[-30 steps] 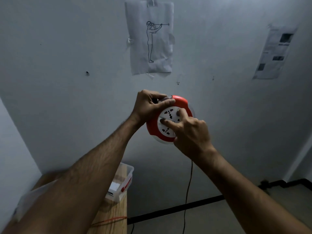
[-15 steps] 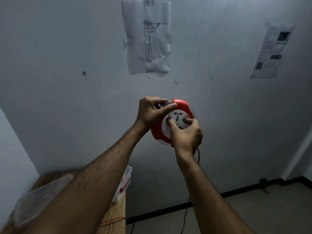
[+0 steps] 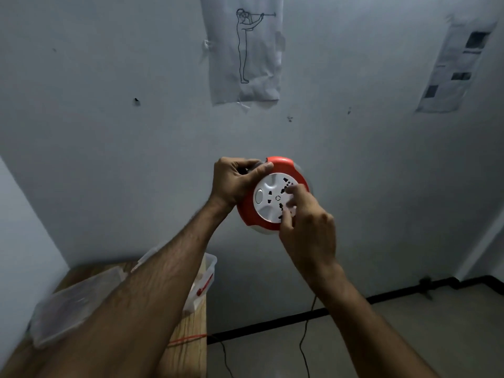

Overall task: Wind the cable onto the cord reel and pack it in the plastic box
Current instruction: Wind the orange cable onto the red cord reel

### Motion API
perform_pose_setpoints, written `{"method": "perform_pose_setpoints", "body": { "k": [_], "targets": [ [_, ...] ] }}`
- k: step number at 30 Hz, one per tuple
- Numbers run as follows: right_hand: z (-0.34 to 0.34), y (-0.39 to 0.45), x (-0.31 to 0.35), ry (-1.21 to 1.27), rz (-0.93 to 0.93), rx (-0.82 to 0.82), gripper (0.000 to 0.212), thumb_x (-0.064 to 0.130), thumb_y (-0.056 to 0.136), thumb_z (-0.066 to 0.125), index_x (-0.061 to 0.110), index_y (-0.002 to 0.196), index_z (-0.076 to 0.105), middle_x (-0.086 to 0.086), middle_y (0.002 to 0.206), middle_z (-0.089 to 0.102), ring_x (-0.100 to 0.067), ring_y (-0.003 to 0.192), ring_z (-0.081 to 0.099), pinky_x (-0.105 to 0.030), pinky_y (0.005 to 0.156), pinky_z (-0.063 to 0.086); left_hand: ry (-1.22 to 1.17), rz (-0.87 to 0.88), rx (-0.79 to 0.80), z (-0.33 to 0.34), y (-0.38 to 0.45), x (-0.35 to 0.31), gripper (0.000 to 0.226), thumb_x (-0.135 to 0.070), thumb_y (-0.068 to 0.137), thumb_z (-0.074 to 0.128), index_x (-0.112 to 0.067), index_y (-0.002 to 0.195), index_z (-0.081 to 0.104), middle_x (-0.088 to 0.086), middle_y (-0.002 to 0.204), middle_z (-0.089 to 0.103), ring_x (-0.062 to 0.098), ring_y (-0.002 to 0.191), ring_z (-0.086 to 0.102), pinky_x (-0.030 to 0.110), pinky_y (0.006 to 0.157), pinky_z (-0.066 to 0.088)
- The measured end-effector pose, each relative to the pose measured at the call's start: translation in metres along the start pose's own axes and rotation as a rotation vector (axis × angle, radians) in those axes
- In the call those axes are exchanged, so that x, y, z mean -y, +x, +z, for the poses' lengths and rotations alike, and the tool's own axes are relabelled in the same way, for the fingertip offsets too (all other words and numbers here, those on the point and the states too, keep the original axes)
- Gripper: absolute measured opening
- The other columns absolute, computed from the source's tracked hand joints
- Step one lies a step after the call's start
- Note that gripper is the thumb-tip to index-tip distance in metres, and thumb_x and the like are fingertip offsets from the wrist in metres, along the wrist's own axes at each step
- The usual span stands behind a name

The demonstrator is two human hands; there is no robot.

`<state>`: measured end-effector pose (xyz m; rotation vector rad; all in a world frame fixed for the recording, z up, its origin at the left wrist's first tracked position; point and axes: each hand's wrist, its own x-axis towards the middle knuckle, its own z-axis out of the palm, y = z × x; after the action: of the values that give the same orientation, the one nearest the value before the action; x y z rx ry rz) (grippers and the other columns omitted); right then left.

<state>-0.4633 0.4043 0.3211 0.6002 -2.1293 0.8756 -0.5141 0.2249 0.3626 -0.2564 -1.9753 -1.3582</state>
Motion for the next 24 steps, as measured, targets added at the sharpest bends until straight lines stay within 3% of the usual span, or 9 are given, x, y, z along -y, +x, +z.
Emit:
{"method": "perform_pose_setpoints", "body": {
  "k": [2,4,8,10,13,18,21,24],
  "targets": [
    [-0.006,0.003,-0.007,-0.213,-0.309,0.162,0.047,0.002,0.084,0.073,0.015,0.127,0.061,-0.019,0.136,0.056,-0.031,0.074,0.072,-0.032,0.059,0.062,0.019,0.013,0.03,-0.003,-0.001,0.0,0.024,-0.029,0.082,0.086,-0.01,0.095,0.082,0.005,0.087,0.081,0.017,0.074,0.078,0.044,0.069,0.065],
    [-0.013,0.013,-0.015,-0.286,-0.414,0.326,0.058,-0.005,0.079,0.073,0.022,0.129,0.06,-0.019,0.15,0.039,-0.029,0.073,0.068,-0.032,0.054,0.059,0.034,0.016,0.054,-0.007,-0.002,0.002,0.025,-0.029,0.082,0.086,-0.01,0.097,0.082,0.005,0.089,0.081,0.016,0.076,0.078,0.044,0.07,0.065],
    [-0.026,0.032,-0.02,-0.372,-0.624,0.538,0.059,0.004,0.085,0.072,0.031,0.135,0.058,-0.016,0.158,0.029,-0.025,0.089,0.068,-0.025,0.057,0.052,0.027,-0.001,0.107,-0.013,-0.004,0.006,0.026,-0.029,0.083,0.084,-0.008,0.098,0.082,0.007,0.09,0.081,0.019,0.076,0.079,0.048,0.07,0.065],
    [-0.024,0.037,-0.02,-0.416,-0.669,0.591,0.058,0.014,0.088,0.075,0.034,0.139,0.056,-0.014,0.159,0.026,-0.027,0.096,0.069,-0.03,0.06,0.058,0.028,0.0,0.128,-0.014,-0.006,0.005,0.023,-0.028,0.083,0.085,-0.009,0.097,0.082,0.008,0.089,0.081,0.02,0.076,0.079,0.048,0.07,0.065],
    [-0.017,0.037,-0.021,-0.462,-0.652,0.568,0.059,0.022,0.085,0.08,0.037,0.138,0.059,-0.015,0.158,0.032,-0.03,0.103,0.069,-0.036,0.062,0.061,0.016,-0.009,0.119,-0.014,-0.008,0.005,0.02,-0.027,0.082,0.086,-0.012,0.096,0.082,0.008,0.088,0.081,0.02,0.076,0.079,0.049,0.071,0.065],
    [-0.008,0.032,-0.016,-0.434,-0.629,0.472,0.058,0.014,0.074,0.088,0.032,0.126,0.07,-0.019,0.141,0.053,-0.036,0.095,0.072,-0.038,0.054,0.059,0.028,-0.026,0.124,-0.018,-0.005,0.007,0.028,-0.029,0.082,0.086,-0.008,0.099,0.082,0.008,0.09,0.081,0.02,0.077,0.079,0.05,0.072,0.065],
    [-0.002,0.03,-0.015,-0.398,-0.619,0.394,0.051,0.012,0.077,0.081,0.03,0.123,0.071,-0.022,0.126,0.06,-0.033,0.078,0.071,-0.031,0.048,0.051,0.049,-0.019,0.137,-0.019,-0.004,0.004,0.03,-0.03,0.081,0.086,-0.007,0.1,0.082,0.007,0.09,0.081,0.017,0.077,0.079,0.047,0.072,0.065],
    [0.006,0.027,-0.019,-0.391,-0.605,0.305,0.056,0.021,0.076,0.08,0.027,0.13,0.066,-0.021,0.11,0.059,-0.026,0.058,0.06,-0.025,0.046,0.043,0.096,0.005,0.148,-0.02,-0.004,0.0,0.029,-0.033,0.08,0.087,-0.01,0.097,0.082,0.005,0.087,0.081,0.015,0.075,0.078,0.045,0.071,0.065]
  ]
}}
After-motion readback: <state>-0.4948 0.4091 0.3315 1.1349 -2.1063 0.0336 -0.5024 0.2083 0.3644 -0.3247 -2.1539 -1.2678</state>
